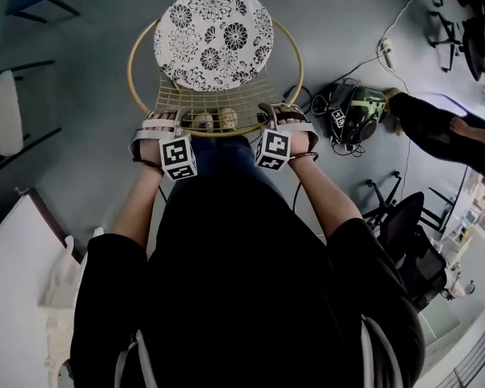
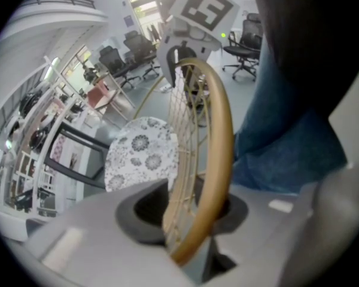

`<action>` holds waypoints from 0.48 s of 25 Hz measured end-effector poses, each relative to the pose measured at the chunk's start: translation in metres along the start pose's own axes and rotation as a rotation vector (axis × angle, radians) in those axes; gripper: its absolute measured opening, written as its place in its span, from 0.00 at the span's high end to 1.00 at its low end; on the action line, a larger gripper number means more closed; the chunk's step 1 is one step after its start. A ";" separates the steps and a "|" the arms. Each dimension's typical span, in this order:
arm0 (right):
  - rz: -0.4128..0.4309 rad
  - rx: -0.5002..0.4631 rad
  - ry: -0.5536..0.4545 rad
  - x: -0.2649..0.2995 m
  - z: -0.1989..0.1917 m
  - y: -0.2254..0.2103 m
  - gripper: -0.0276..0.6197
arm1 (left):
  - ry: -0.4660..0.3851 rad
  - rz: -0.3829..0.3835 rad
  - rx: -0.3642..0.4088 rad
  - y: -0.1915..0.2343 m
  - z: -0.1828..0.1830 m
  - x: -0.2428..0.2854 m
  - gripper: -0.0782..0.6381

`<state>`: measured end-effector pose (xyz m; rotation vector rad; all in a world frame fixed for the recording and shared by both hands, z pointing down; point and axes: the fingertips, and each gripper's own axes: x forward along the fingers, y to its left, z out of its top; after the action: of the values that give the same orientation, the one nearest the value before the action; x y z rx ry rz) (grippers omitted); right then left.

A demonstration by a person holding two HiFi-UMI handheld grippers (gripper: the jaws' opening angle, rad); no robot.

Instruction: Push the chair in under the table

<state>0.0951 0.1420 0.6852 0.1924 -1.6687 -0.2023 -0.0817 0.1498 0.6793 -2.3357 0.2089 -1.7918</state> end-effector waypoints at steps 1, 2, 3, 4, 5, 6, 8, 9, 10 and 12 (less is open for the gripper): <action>-0.002 0.002 0.006 0.004 0.000 -0.018 0.78 | -0.002 0.003 0.007 0.019 -0.001 0.003 0.69; -0.004 0.004 0.013 0.007 0.000 -0.033 0.78 | -0.003 0.007 0.013 0.035 -0.002 0.006 0.69; -0.008 0.005 0.018 0.011 -0.001 -0.044 0.78 | -0.004 0.012 0.016 0.046 -0.003 0.008 0.69; -0.014 0.002 0.022 0.014 -0.001 -0.049 0.78 | -0.004 0.018 0.017 0.052 -0.003 0.010 0.69; -0.022 -0.002 0.023 0.016 -0.002 -0.052 0.78 | -0.002 0.023 0.016 0.054 -0.004 0.012 0.69; -0.029 -0.006 0.024 0.018 -0.002 -0.055 0.78 | -0.001 0.027 0.015 0.057 -0.004 0.014 0.69; -0.036 -0.009 0.030 0.023 -0.004 -0.063 0.78 | -0.001 0.026 0.015 0.066 -0.004 0.018 0.69; -0.034 -0.008 0.036 0.025 -0.005 -0.067 0.78 | -0.002 0.022 0.015 0.070 -0.004 0.020 0.69; -0.032 -0.007 0.042 0.026 -0.006 -0.070 0.78 | -0.004 0.019 0.015 0.074 -0.003 0.021 0.69; -0.032 -0.007 0.054 0.028 -0.007 -0.078 0.78 | -0.007 0.013 0.013 0.082 -0.004 0.023 0.69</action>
<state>0.0995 0.0595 0.6942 0.2175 -1.6114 -0.2246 -0.0793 0.0649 0.6830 -2.3256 0.2102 -1.7734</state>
